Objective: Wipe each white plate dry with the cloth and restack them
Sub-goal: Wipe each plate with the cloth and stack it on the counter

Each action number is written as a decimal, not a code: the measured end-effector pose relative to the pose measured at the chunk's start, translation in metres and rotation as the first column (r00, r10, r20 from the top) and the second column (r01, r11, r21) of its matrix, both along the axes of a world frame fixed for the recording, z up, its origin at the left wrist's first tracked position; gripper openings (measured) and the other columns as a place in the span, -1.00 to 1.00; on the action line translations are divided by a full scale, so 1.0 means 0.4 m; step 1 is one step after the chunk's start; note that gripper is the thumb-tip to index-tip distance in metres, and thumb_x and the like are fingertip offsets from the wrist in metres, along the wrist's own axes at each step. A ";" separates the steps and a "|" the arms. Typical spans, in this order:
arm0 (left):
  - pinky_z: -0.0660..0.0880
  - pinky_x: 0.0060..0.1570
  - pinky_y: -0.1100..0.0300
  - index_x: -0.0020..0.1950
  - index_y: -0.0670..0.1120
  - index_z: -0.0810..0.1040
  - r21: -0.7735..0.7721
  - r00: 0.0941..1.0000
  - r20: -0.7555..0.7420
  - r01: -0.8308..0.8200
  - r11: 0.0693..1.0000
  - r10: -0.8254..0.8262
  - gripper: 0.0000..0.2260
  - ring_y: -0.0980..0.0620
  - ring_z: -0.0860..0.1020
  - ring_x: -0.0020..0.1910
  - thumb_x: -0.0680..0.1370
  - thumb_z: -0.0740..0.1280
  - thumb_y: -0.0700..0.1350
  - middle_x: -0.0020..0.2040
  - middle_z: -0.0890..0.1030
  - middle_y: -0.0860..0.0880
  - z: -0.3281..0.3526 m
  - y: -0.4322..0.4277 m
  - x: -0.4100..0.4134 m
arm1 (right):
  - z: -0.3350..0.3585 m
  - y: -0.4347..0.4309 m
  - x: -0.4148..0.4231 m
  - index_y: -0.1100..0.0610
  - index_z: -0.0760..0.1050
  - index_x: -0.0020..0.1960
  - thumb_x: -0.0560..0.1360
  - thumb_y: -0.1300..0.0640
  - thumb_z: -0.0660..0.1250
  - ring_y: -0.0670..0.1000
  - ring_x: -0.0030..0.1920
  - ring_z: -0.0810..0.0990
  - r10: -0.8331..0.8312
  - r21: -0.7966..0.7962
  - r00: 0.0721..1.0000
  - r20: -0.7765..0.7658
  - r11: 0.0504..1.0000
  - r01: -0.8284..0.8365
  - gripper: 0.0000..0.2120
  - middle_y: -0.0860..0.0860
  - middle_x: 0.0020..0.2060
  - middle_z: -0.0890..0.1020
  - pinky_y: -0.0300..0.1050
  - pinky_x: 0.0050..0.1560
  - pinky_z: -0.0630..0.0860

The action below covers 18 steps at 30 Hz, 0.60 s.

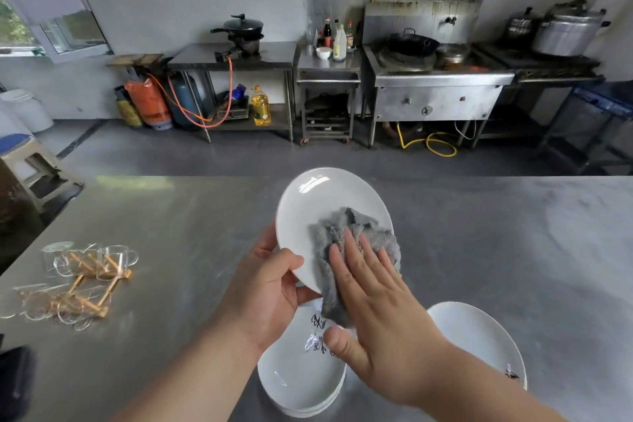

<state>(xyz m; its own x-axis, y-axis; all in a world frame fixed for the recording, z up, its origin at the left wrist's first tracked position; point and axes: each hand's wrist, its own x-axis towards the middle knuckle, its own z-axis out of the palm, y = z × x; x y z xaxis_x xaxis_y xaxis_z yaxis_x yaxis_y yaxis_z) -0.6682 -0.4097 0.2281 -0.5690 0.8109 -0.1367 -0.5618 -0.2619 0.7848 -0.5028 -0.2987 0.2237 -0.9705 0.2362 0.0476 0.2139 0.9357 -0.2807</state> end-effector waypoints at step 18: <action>0.64 0.03 -0.37 0.37 0.03 0.63 -0.056 0.983 -0.097 0.152 0.987 -0.157 -0.45 -0.25 0.68 0.12 0.40 0.37 -0.28 0.23 0.69 -0.23 -0.013 -0.007 0.019 | 0.023 0.120 -0.038 0.07 -0.36 0.65 0.53 -0.43 -0.36 0.01 0.60 -0.49 -0.135 -0.023 0.990 0.027 0.991 0.135 -0.14 -0.01 0.61 -0.42 0.06 0.63 -0.27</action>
